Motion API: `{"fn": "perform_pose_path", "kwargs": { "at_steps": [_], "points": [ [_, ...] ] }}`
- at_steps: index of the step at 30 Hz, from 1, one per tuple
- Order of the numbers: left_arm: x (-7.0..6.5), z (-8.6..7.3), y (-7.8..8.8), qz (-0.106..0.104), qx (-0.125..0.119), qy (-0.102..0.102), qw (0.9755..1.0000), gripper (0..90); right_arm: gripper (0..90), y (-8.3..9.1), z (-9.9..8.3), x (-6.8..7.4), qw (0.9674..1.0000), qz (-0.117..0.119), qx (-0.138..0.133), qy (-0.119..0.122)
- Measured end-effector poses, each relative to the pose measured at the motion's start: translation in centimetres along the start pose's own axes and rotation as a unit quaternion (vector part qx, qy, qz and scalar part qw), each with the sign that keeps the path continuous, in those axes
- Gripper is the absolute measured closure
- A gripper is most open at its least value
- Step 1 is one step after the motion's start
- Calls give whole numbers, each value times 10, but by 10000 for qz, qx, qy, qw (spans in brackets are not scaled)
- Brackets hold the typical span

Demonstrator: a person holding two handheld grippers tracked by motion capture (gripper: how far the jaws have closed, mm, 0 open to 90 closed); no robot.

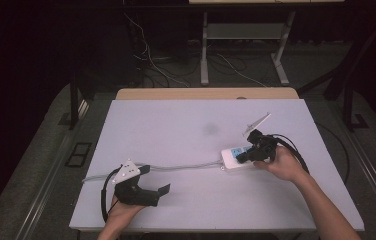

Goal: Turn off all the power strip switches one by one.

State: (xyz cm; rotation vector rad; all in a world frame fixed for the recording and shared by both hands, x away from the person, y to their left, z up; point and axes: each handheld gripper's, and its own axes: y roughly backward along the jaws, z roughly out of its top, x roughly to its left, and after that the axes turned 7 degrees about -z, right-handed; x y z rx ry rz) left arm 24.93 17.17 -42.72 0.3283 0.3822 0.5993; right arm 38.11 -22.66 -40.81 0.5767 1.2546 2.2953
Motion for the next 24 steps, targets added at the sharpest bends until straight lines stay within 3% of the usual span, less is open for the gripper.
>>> {"fn": "perform_pose_path", "kwargs": {
  "at_steps": [15, 24],
  "points": [
    [1, 0, 0, 5, -12, 5, 10000, 0, 900, -2, -4, -1, 9998, -63, -174, -70],
    [1, -1, 0, 2, 9, 9, 10000, 0, 900, -1, -5, 1, 9996, -113, -254, 58]
  ]
}}
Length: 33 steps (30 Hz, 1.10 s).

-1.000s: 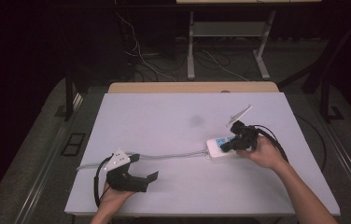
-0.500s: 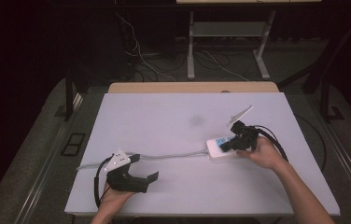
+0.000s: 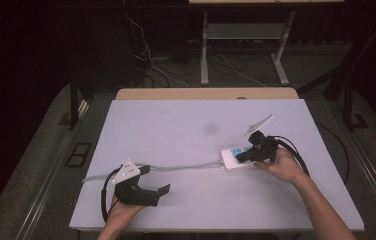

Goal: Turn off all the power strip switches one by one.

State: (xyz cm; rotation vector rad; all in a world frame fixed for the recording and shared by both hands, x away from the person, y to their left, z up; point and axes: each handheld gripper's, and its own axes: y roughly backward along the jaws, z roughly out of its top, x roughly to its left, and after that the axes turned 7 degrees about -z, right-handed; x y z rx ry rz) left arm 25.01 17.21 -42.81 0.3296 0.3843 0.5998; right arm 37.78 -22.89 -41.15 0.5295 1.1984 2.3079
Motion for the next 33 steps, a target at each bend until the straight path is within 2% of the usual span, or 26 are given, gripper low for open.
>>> {"fn": "perform_pose_path", "kwargs": {
  "at_steps": [3, 5, 7, 10, 14, 21, 23, 25, 31, 33],
  "points": [
    [1, 0, 0, 4, 1, 10, 10000, 0, 900, 0, 2, 0, 10000, -19, 58, 51],
    [1, 0, 0, 18, 0, 7, 10000, 0, 900, 4, 4, -1, 10000, 48, 11, 5],
    [1, 0, 0, 17, -9, 17, 10000, 0, 900, 5, 6, -3, 9999, 37, 161, 38],
    [1, 0, 0, 22, -16, 22, 10000, 0, 900, 10, 4, -7, 9998, 192, 30, -42],
    [1, 0, 0, 23, -24, 27, 10000, 0, 900, 18, 2, -10, 9996, 225, -136, -145],
    [0, 0, 1, 33, -26, 29, 10000, 0, 894, 34, -1, -7, 9990, 106, -377, -232],
    [0, 0, 1, 35, -23, 28, 10000, 0, 852, 40, -2, -5, 9984, 64, -457, -339],
    [0, 0, 2, 32, -39, 28, 10000, 0, 774, 44, -3, -3, 9973, -24, -568, -461],
    [-1, 0, 3, 39, -65, 36, 10000, 0, 475, 55, -10, 4, 9945, -408, -774, -576],
    [-1, 0, 3, 44, -74, 50, 10000, 0, 381, 59, -13, 5, 9924, -488, -847, -746]
  ]
}}
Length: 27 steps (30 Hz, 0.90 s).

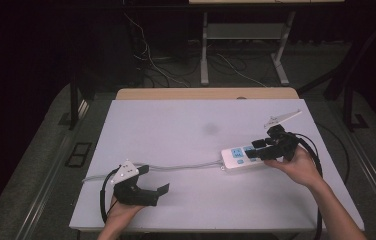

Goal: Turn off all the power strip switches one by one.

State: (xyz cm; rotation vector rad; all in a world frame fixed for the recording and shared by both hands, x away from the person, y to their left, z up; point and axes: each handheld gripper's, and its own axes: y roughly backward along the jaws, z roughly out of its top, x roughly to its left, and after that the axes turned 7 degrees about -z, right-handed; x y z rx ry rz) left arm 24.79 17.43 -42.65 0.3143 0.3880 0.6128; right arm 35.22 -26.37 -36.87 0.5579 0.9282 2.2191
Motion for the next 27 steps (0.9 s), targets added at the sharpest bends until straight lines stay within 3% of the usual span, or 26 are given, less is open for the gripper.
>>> {"fn": "perform_pose_path", "kwargs": {
  "at_steps": [4, 7, 9, 14, 27],
  "points": [
    [0, 0, 1, 17, -23, 12, 10000, 0, 153, 8, -8, 2, 9994, -117, -109, -300],
    [0, 0, 1, 22, -36, 21, 10000, 0, 97, 13, -17, 5, 9983, -194, -279, -480],
    [0, 0, 1, 23, -40, 24, 10000, 0, 6, 15, -23, 6, 9978, -206, -318, -547],
    [0, 0, 1, 24, -42, 36, 10000, 0, 5, 20, -37, 12, 9966, -262, -483, -615],
    [0, 0, 1, 41, -31, 51, 10000, 0, 5, 23, -68, 25, 9933, -107, -764, -857]
  ]
}}
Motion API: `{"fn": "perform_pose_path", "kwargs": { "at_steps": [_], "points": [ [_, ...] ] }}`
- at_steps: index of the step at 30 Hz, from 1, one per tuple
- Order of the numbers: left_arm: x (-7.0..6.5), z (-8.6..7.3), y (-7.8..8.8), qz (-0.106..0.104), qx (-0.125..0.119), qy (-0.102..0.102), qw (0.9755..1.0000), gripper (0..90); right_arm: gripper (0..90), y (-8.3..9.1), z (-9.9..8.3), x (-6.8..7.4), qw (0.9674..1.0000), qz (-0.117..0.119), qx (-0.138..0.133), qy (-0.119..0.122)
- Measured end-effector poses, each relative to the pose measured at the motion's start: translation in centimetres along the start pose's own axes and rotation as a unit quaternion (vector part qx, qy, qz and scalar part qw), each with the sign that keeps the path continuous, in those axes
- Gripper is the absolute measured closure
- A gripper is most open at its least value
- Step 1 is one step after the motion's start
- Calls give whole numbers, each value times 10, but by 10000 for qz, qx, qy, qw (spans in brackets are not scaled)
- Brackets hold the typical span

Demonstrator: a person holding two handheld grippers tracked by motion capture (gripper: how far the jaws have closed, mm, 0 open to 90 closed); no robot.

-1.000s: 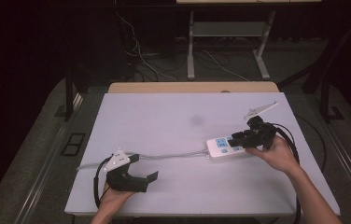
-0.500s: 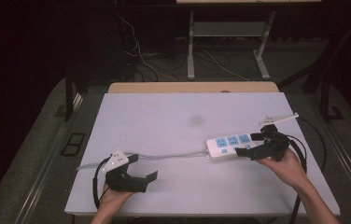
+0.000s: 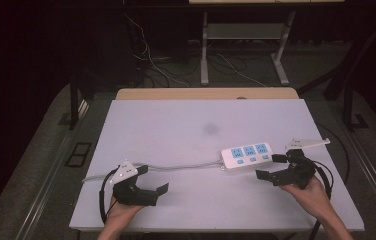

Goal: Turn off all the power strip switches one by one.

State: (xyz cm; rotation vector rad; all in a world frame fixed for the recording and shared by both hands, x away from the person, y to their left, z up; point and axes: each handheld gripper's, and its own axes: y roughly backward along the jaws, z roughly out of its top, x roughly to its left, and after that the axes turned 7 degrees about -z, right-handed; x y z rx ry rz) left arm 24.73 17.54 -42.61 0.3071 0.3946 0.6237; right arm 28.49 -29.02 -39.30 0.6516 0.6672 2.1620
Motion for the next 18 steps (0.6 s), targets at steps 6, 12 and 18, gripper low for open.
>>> {"fn": "perform_pose_path", "kwargs": {
  "at_steps": [6, 12, 18],
  "points": [
    [0, 0, 0, 7, 20, -5, 10000, 0, 5, 4, -14, 5, 9999, 14, -146, -80],
    [0, 0, 0, 6, 52, -17, 10000, 0, 5, 7, -30, 12, 9996, -116, -249, 0],
    [0, 0, -1, 5, 59, 2, 10000, 0, 5, 5, -48, 12, 9995, -149, -286, -69]
  ]
}}
